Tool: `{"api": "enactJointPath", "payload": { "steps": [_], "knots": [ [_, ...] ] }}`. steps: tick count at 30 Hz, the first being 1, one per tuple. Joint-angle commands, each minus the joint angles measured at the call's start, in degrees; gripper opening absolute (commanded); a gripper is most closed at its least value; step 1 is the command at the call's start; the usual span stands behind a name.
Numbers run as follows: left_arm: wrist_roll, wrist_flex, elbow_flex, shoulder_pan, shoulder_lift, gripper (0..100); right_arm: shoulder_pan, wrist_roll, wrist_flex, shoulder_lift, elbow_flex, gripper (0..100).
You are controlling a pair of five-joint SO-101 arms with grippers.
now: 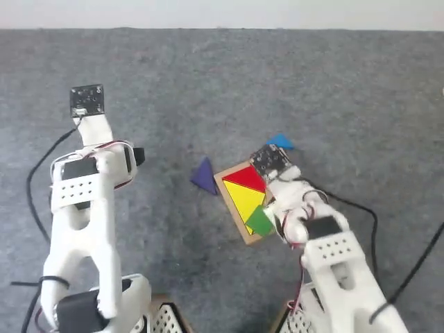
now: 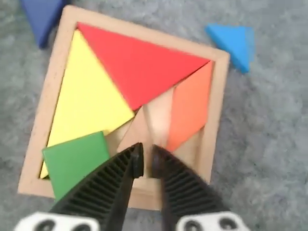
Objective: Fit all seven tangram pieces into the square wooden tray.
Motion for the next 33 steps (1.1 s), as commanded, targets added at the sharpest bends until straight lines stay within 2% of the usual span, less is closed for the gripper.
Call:
{"api": "enactJointPath", "payload": {
  "steps": [1, 5, 13, 28, 33],
  "knots": [
    [-0.5, -1.2, -0.1, 0.4, -0.3, 24, 0.4, 0.5, -3.2, -4.5, 1.9, 0.6],
    [-0.5, -1.3, 0.8, 2.3, -0.3, 24, 0.2, 0.4, -3.0, -4.5, 2.5, 0.6],
    [-0.5, -1.3, 0.9, 2.5, -0.3, 24, -5.2, 0.6, 0.4, -4.4, 3.2, 0.6],
    [-0.5, -1.2, 0.9, 2.5, -0.3, 24, -4.9, 0.7, -2.7, 14.5, -5.0, 0.6],
    [-0.5, -1.2, 0.9, 2.5, -0.3, 24, -1.1, 0.7, -3.8, 16.1, -7.6, 0.6]
  ]
}}
